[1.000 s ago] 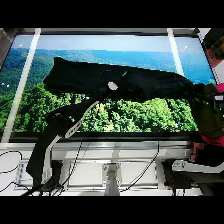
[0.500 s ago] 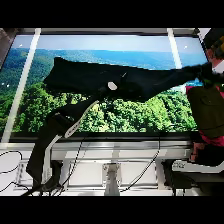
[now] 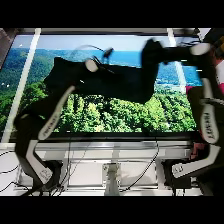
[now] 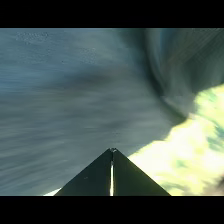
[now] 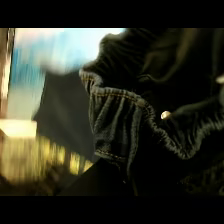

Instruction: Fold the clothes and pants, and hang the long-sleeved shirts on hangers.

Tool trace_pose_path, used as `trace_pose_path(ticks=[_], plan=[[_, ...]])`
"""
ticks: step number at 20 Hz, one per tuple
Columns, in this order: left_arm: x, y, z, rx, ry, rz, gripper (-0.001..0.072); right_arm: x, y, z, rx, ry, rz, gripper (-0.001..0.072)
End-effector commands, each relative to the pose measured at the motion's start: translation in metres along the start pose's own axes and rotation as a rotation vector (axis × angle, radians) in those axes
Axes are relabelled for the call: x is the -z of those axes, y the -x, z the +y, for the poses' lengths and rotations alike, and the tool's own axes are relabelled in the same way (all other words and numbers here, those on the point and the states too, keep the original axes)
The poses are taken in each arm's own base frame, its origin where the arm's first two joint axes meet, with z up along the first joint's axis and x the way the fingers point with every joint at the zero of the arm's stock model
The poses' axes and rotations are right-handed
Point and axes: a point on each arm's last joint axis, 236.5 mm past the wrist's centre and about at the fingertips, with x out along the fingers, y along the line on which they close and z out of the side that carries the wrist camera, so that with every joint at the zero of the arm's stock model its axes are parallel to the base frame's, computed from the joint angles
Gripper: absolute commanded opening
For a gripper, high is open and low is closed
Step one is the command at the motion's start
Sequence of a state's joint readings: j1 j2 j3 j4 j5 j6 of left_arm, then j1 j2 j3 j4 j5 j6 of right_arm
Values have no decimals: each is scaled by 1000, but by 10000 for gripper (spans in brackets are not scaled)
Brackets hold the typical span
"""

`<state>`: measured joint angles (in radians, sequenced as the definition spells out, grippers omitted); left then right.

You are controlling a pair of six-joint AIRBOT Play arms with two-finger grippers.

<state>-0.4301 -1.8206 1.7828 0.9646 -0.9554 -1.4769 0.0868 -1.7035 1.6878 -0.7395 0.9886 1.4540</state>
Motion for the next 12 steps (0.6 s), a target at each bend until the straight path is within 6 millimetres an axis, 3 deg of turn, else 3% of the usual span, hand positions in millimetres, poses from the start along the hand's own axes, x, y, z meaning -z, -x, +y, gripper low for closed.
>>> trace_pose_path(ticks=[1,2,3,4,6,8,9,11,12], plan=[[-32,91,79,-245,18,-77,17,113,-100,46,-67,76,315,31],[-36,107,90,-260,37,-93,18,128,-115,49,-67,85,340,42],[-39,120,99,-272,54,-105,18,136,-121,51,-60,100,348,129],[-41,131,107,-283,67,-113,18,131,-122,51,-53,115,328,265],[-40,143,117,-296,85,-115,18,103,-110,53,-53,109,280,301],[-38,149,119,-301,81,-106,19,62,-83,47,-34,113,227,301],[-38,151,117,-301,48,-102,18,43,-65,41,-16,135,210,294],[-42,161,109,-301,17,-121,18,5,-21,16,45,162,174,45],[-44,168,103,-300,-2,-133,18,-9,2,-5,84,150,157,31]])
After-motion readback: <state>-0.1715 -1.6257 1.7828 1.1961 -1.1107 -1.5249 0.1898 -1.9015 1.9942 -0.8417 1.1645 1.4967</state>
